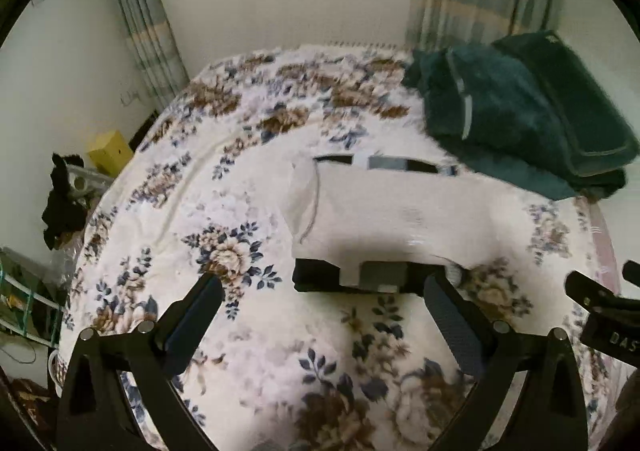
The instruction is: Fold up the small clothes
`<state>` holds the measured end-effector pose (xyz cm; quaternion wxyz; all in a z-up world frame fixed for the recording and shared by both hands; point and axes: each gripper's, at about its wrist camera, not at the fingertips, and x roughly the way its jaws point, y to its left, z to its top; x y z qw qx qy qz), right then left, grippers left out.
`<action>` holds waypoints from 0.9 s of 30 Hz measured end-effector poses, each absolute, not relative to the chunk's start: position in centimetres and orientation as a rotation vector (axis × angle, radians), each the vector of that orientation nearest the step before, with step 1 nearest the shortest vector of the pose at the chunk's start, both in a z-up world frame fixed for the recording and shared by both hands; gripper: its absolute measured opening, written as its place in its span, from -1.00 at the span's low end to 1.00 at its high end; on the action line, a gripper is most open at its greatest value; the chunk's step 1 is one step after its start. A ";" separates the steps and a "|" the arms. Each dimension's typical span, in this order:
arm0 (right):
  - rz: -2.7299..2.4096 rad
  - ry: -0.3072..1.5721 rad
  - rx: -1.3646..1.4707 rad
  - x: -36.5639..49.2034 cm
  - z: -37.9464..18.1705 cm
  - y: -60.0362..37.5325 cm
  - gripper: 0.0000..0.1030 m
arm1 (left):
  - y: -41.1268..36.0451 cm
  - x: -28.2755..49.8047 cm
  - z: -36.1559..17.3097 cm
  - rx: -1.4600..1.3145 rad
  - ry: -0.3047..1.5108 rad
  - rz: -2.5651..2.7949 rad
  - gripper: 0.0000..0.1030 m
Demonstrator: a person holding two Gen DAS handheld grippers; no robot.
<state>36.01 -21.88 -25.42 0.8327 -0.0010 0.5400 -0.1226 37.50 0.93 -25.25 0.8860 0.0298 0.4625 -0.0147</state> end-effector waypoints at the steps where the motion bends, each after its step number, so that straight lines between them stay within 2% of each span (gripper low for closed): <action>1: -0.256 1.125 -0.001 34.4 -23.5 -21.7 0.99 | 0.7 36.0 -23.7 0.067 0.943 -0.036 1.00; 9: -0.258 0.960 0.014 22.7 -10.2 -20.9 0.99 | 0.3 26.2 -13.0 0.050 0.812 -0.067 1.00; 14: -0.254 0.858 -0.019 16.5 -3.9 -20.5 0.99 | 0.8 22.1 -8.5 0.033 0.752 -0.056 1.00; 19: -0.247 0.777 -0.025 11.4 1.3 -20.6 0.99 | 0.9 18.6 -5.8 0.033 0.697 -0.034 1.00; 27: -0.212 0.723 -0.036 6.4 5.6 -20.1 0.99 | 1.1 14.9 -3.6 0.004 0.679 -0.039 1.00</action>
